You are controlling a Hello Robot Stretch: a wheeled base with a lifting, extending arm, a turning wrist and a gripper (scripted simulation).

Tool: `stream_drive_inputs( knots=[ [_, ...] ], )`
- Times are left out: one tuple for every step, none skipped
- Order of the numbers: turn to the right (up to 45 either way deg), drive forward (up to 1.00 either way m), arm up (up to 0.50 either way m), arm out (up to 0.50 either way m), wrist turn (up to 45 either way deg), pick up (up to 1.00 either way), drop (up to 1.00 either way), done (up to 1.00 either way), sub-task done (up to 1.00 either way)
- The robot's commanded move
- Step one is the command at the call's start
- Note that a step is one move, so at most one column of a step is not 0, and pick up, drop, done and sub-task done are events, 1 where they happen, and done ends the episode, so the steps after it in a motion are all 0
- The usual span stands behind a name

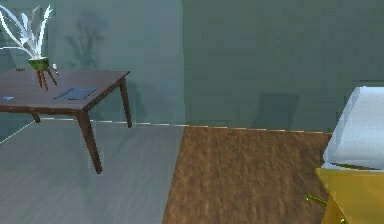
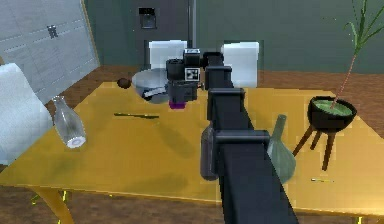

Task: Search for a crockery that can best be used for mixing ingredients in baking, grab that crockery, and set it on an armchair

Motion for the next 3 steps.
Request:
stream_drive_inputs(
  knots=[
    [0.0,0.0,0.0,0.0,-45.0,0.0,0.0,0.0,0.0],
    [0.0,0.0,0.0,0.0,-45.0,0.0,0.0,0.0,0.0],
    [0.0,0.0,0.0,0.0,-18.0,0.0,0.0,0.0,0.0]
  ],
)
